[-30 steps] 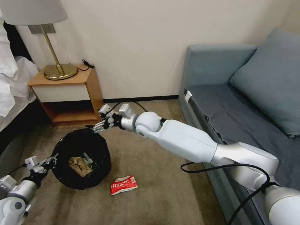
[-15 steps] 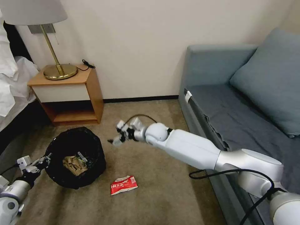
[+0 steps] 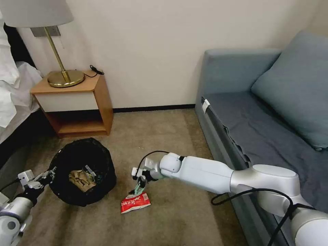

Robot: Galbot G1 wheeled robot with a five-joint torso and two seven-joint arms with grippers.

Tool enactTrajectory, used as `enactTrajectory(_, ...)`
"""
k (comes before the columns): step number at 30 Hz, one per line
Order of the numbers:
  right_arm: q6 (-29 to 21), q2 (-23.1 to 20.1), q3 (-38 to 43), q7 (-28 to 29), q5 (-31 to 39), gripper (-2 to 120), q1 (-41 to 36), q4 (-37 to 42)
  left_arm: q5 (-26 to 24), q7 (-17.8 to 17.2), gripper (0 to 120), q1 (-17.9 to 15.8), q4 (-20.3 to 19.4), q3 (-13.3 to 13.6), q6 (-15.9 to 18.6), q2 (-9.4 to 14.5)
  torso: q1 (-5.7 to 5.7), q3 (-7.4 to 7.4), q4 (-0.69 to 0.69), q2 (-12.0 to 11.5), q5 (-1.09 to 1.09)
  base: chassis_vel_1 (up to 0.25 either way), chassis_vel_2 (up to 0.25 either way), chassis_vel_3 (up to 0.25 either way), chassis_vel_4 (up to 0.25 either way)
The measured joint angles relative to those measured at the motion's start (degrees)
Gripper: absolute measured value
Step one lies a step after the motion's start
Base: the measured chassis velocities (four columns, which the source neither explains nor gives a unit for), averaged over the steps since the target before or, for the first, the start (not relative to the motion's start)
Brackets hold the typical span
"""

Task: Pick up the trash bin, then pick up the garbage on the floor and place it into the trash bin.

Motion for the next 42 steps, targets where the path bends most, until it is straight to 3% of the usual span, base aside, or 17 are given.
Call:
enactTrajectory(13, 4.2, 5.9, 1.0, -1.5, -4.5, 100, -4.5, -13.2, 0.0, 0.0, 4, 0.5, 0.1, -0.5, 0.0, -0.6, 0.0, 0.0, -0.01, 0.0, -0.01, 0.0, 0.0, 0.0, 0.0)
enactTrajectory(27, 6.2, 9.3, 1.4, 0.7, -7.1, 99, -8.3, -18.5, -0.4, 0.3, 4, 0.4, 0.8, -0.7, -0.1, -0.2, 0.0, 0.0, -0.01, 0.0, -0.01, 0.0, 0.0, 0.0, 0.0)
enactTrajectory(42, 8.0, 9.3, 2.0, 1.5, -8.5, 49, -11.0, -19.4, -0.4, 0.5, 4, 0.4, 0.8, 0.1, -0.2, -0.3, 0.0, 0.0, -0.01, 0.0, 0.0, 0.0, 0.0, 0.0, 0.0)
